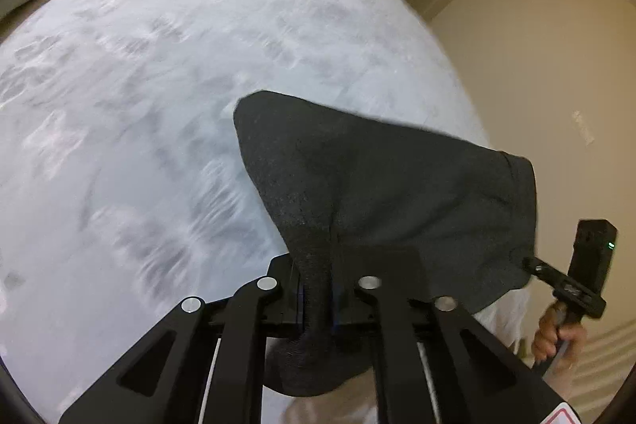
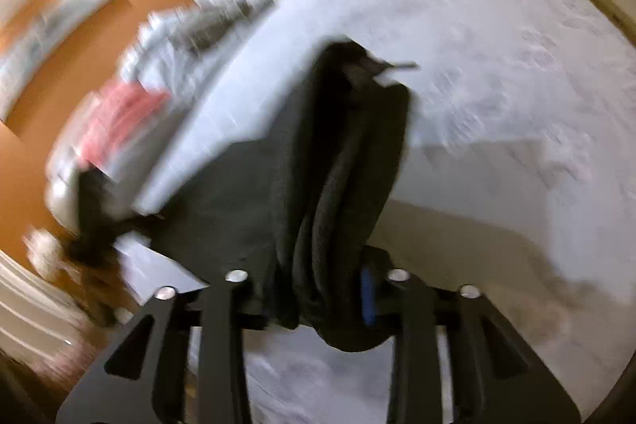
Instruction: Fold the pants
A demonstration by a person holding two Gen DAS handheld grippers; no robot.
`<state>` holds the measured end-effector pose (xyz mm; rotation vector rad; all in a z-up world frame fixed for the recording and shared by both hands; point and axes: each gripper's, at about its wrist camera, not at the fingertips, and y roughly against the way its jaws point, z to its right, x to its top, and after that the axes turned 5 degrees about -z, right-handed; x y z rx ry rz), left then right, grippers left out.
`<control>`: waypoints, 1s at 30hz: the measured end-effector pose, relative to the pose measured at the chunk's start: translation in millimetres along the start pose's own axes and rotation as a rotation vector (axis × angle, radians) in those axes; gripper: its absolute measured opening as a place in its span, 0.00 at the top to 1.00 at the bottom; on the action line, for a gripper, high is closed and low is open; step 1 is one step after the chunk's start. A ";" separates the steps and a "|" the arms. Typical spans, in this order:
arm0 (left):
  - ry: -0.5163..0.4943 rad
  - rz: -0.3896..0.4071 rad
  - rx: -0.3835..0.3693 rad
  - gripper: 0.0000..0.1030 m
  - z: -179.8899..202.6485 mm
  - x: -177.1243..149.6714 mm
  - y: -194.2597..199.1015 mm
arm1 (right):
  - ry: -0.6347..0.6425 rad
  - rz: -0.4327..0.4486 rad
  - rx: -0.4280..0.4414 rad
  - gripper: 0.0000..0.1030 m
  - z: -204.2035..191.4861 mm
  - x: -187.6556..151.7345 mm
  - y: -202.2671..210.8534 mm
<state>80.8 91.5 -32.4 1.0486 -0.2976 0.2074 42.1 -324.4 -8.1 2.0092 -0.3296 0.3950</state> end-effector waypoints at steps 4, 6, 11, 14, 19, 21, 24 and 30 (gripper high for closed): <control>-0.023 -0.016 0.235 0.74 -13.7 -21.0 -13.8 | -0.030 -0.091 -0.354 0.60 25.5 -21.3 -23.7; -0.037 0.057 0.254 0.72 -7.1 -23.3 -1.0 | -0.020 0.054 -0.301 0.74 12.5 -12.7 5.0; -0.128 0.236 0.289 0.46 36.7 -18.1 18.7 | 0.078 0.170 -0.121 0.93 -38.3 15.4 5.7; -0.225 0.263 0.379 0.43 57.3 -14.1 4.6 | 0.136 0.025 -0.251 0.96 -35.5 28.6 -55.5; -0.332 0.241 0.479 0.43 72.0 -16.1 -20.2 | 0.006 0.039 -0.314 0.98 -10.6 33.1 -54.0; -0.351 0.235 0.482 0.40 74.9 -17.4 -26.1 | 0.081 0.078 -0.252 0.99 -34.5 24.9 -41.1; -0.369 0.227 0.484 0.38 76.6 -19.6 -33.5 | 0.102 -0.079 -0.343 1.00 -18.0 11.5 -79.8; -0.380 0.237 0.504 0.34 79.3 -24.8 -34.9 | 0.188 -0.023 -0.226 0.98 -49.4 -16.0 -31.0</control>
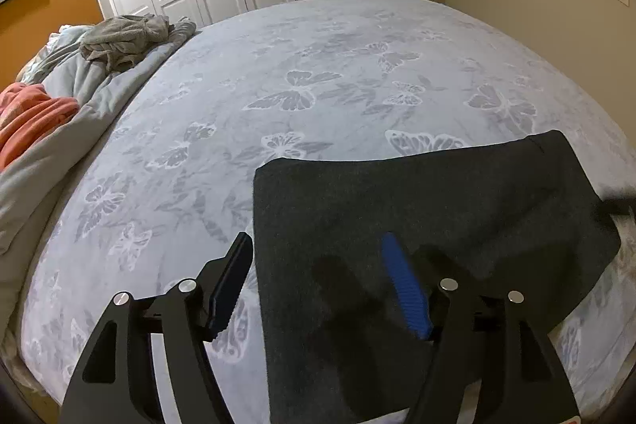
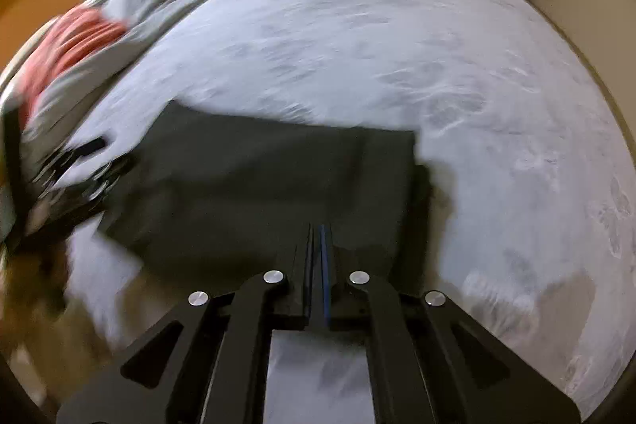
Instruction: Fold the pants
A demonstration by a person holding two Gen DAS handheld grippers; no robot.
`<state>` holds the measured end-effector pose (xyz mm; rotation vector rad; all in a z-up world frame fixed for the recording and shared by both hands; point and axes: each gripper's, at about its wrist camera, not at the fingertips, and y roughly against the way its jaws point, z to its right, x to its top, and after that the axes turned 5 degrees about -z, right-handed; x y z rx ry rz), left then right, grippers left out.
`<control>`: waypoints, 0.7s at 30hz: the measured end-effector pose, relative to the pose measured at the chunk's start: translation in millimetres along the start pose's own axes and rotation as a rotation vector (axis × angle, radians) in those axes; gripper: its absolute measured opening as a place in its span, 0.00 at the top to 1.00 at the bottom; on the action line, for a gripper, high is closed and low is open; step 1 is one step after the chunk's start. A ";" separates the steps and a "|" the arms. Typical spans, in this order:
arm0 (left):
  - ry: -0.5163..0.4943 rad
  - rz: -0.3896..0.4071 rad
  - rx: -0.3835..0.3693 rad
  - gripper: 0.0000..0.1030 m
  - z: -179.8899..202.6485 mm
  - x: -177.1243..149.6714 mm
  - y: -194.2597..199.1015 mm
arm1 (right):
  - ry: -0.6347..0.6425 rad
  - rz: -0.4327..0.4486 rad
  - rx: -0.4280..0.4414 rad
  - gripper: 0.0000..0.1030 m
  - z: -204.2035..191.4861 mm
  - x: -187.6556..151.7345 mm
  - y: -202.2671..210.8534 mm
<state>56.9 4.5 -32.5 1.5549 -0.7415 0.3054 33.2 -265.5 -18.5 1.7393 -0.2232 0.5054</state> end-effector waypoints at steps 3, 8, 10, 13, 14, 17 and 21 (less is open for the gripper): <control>0.009 -0.016 0.007 0.34 -0.4 -1.0 -3.7 | 0.054 -0.163 -0.020 1.00 10.2 -29.6 -28.9; 0.013 -0.017 0.017 0.32 -0.3 -2.5 -3.8 | -0.049 -0.046 0.018 0.89 25.8 -31.2 11.0; 0.011 -0.015 0.025 0.30 -0.5 -3.4 -4.0 | -0.111 -0.058 0.026 0.89 37.9 -32.3 7.0; 0.029 -0.029 0.009 0.30 -5.3 -4.4 -0.2 | -0.135 -0.039 0.022 0.88 37.3 -28.3 0.7; 0.045 -0.031 -0.012 0.28 -9.7 -5.9 4.1 | -0.154 -0.026 0.036 0.80 41.6 -26.5 2.6; 0.097 -0.061 -0.094 0.21 -19.4 -14.5 7.9 | -0.176 -0.037 0.027 0.56 45.1 -25.4 -5.9; 0.195 -0.195 -0.263 0.21 -27.5 -28.8 -7.3 | -0.162 -0.070 0.023 0.56 36.8 -25.7 -23.7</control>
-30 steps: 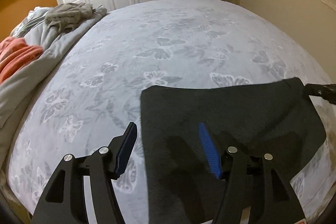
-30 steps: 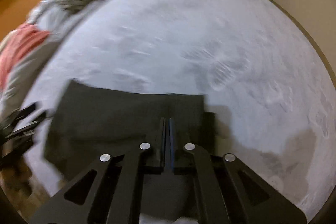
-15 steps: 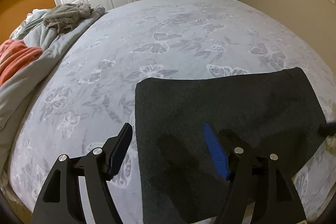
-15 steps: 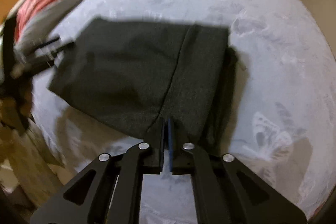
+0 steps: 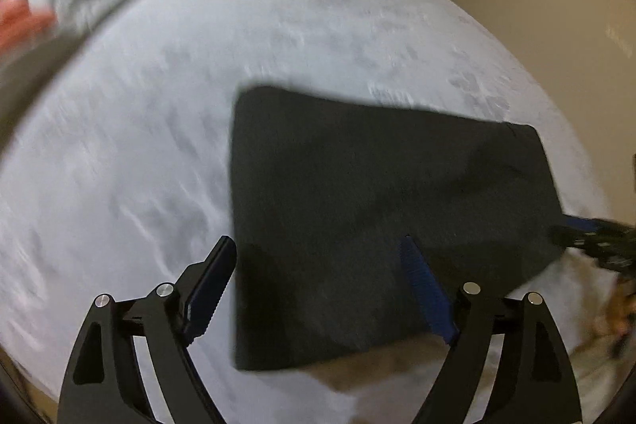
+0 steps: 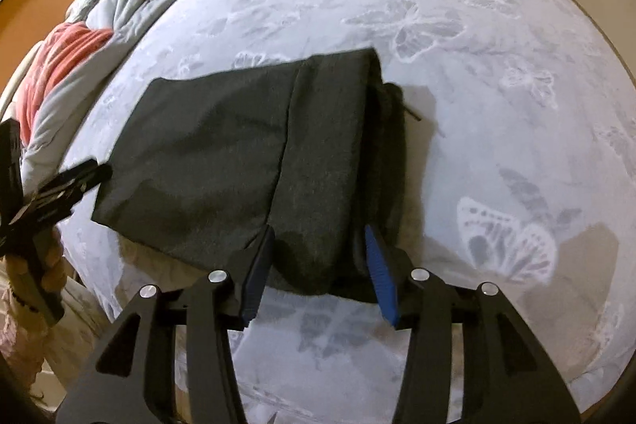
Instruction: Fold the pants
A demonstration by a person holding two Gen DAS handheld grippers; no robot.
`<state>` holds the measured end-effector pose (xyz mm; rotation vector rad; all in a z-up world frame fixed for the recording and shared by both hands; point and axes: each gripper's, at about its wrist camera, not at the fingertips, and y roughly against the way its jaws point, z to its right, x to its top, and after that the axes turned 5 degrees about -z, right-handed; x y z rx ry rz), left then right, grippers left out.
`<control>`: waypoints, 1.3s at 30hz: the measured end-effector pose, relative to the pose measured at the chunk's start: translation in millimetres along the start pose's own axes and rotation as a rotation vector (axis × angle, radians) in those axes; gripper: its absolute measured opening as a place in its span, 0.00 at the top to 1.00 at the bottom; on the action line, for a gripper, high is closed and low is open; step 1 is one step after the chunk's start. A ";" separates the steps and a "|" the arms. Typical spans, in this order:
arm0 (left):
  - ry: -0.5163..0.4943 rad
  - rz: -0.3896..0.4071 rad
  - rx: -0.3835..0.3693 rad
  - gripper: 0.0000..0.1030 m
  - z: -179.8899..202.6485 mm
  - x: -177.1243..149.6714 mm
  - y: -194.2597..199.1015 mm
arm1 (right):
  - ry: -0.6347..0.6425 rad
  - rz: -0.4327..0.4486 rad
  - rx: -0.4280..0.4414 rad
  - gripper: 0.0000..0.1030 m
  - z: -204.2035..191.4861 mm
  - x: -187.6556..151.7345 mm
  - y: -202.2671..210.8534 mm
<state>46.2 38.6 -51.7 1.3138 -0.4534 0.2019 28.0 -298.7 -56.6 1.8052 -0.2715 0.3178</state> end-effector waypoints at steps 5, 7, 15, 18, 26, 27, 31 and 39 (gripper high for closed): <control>0.031 0.080 -0.002 0.20 -6.1 2.2 18.7 | 0.037 0.103 -0.010 0.85 -14.6 2.7 22.0; 0.024 0.114 -0.008 0.14 -6.0 1.8 27.6 | 0.062 0.169 -0.009 0.85 -17.6 -1.0 46.1; 0.101 -0.043 0.008 0.14 -21.9 -8.8 -9.6 | -0.037 0.149 -0.069 0.73 14.3 -5.9 37.2; 0.091 -0.021 0.040 0.14 -17.2 -8.8 -9.7 | -0.070 0.226 -0.027 0.72 18.5 2.3 52.5; 0.032 0.075 0.073 0.14 3.6 4.5 -1.4 | 0.106 0.124 -0.052 0.79 -15.9 70.0 -0.9; 0.023 0.069 0.078 0.14 6.1 6.7 -5.4 | 0.084 0.093 -0.147 0.80 -4.6 77.8 -19.8; -0.047 0.069 0.144 0.14 13.9 5.3 -14.5 | -0.127 0.102 -0.034 0.72 26.4 88.9 -11.0; -0.050 0.044 0.155 0.14 3.0 -6.5 -12.1 | -0.127 0.061 -0.006 0.39 31.5 21.9 20.1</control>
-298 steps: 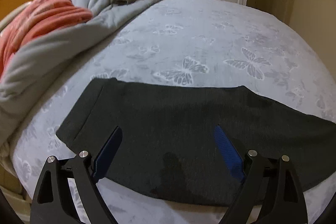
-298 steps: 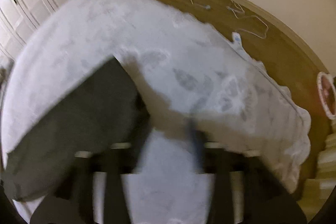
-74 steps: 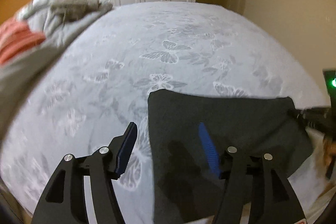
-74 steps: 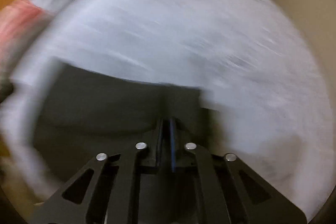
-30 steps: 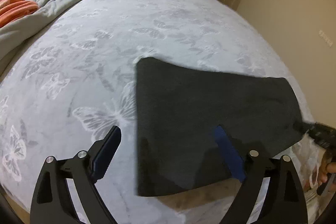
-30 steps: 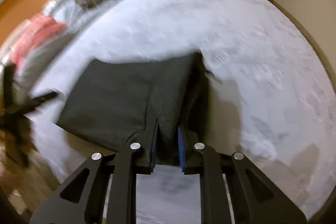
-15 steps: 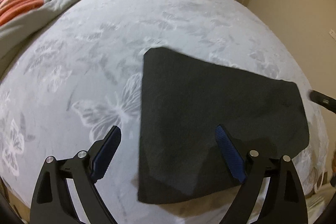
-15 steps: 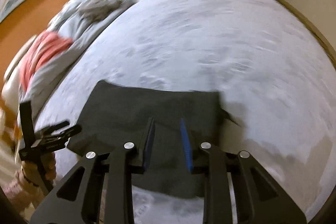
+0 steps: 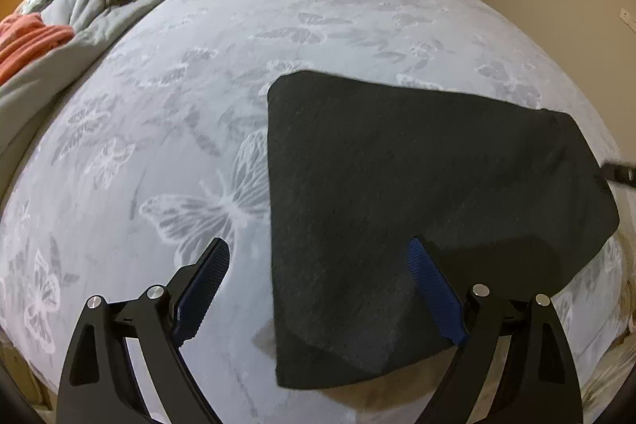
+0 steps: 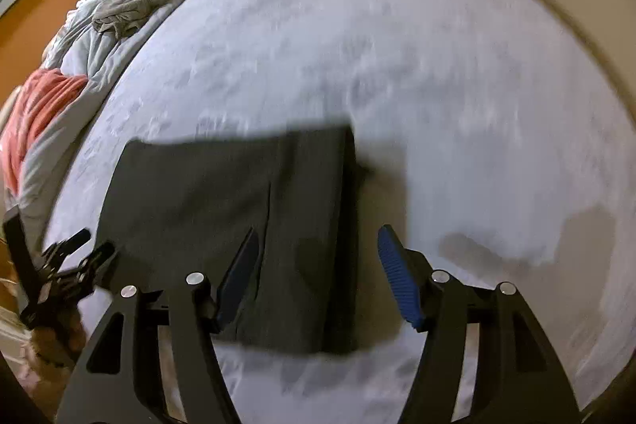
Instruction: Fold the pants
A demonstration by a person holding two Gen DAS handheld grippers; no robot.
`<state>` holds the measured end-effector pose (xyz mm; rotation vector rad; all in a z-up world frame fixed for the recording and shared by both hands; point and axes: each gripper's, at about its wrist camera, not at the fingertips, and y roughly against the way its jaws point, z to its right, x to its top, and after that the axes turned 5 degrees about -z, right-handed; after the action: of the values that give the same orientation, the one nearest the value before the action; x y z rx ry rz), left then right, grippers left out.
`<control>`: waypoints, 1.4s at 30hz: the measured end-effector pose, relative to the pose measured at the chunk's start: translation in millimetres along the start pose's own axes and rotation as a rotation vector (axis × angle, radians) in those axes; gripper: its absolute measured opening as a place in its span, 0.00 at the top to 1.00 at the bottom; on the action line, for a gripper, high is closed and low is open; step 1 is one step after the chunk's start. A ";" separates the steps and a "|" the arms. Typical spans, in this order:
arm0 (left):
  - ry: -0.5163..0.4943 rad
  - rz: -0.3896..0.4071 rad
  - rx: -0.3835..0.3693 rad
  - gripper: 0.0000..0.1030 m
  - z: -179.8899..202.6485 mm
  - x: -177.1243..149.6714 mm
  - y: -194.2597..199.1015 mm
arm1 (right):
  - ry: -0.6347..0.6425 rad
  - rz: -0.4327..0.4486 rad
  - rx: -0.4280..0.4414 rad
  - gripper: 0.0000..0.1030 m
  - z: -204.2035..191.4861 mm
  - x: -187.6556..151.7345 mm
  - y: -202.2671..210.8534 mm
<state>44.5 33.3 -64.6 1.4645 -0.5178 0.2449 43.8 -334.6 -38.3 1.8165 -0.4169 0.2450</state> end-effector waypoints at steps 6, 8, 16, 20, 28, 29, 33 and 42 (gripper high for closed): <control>0.058 -0.054 -0.053 0.14 -5.9 -6.1 -5.9 | 0.004 -0.108 0.021 0.29 -3.0 -28.0 -29.1; 0.081 -0.089 -0.101 0.14 -10.3 -10.6 -7.5 | -0.039 -0.129 0.081 0.25 1.2 -35.6 -31.3; 0.259 -0.172 -0.308 0.14 -41.4 -16.6 -17.9 | -0.133 -0.138 0.195 0.18 13.9 -46.8 -30.2; 0.241 -0.139 -0.269 0.14 -26.7 -2.8 -25.4 | -0.189 -0.124 0.214 0.19 16.3 -34.8 -39.1; 0.116 -0.102 -0.406 0.89 -13.2 9.7 13.3 | -0.087 0.007 0.318 0.74 -3.1 -36.0 16.8; 0.130 -0.117 -0.461 0.89 -19.2 5.5 23.6 | -0.067 0.028 0.344 0.73 -3.7 -41.3 31.1; 0.151 -0.239 -0.412 0.70 -24.7 -19.4 8.4 | -0.001 -0.037 0.072 0.49 11.0 -68.1 23.0; 0.254 -0.139 -0.298 0.16 -25.7 -10.8 9.9 | -0.045 0.054 -0.003 0.16 12.4 -53.1 24.4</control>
<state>35.4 61.3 -61.6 1.1528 -0.2334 0.2288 -15.1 -344.1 -40.2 1.8126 -0.4976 0.2410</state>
